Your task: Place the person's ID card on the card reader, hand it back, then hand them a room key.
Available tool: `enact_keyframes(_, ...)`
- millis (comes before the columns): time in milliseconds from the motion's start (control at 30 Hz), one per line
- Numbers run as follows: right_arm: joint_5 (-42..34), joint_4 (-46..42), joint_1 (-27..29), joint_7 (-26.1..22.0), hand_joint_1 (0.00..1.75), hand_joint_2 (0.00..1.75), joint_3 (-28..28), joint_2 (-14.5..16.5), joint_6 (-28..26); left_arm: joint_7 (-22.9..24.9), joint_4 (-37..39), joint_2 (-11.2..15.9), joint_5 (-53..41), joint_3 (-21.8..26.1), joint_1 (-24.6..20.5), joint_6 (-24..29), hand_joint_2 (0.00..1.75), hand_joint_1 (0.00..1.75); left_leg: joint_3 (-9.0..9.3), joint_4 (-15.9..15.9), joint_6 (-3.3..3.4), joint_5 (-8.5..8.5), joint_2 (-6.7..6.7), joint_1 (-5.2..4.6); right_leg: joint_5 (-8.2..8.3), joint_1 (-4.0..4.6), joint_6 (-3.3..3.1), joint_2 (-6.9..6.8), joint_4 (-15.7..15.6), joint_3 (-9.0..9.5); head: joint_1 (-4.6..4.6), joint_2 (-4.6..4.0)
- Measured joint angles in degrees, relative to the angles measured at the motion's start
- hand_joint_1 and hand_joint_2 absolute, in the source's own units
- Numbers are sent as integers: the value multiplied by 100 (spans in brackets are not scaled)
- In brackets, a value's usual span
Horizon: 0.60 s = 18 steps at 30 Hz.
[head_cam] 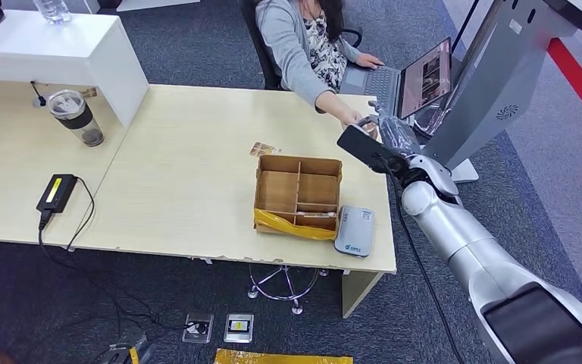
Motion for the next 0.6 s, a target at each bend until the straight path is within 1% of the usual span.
enact_keyframes(167, 106, 71, -2, -19, 0, 0, 4, 98, -72, 0, 0, 2, 34, 0, 34, 8, 0, 0, -1, 0, 0, 0, -1, 0, 0, 0, 0, -1, 0, 0, -1, 0)
enact_keyframes(333, 183, 57, -1, 21, 0, 0, 1, 77, -87, -19, 1, 14, 57, 0, 106, 16, 0, 0, 1, 1, 0, 0, 0, -1, 0, -1, 0, 1, -2, -2, -1, 0)
enact_keyframes(467, 224, -189, 30, 183, 0, 0, -9, -104, 66, -78, 2, 38, 68, 2, 187, 20, 0, 0, 2, 2, 0, 0, 0, -1, 0, -2, 0, 0, -2, -3, 0, 0)
enact_keyframes(600, 242, -797, 231, 564, 0, 0, -73, -408, 426, -146, 2, 67, 79, 4, 231, 21, 0, 0, 4, 4, 0, 0, 0, -1, 0, -2, 0, -1, -3, -2, 0, 0)
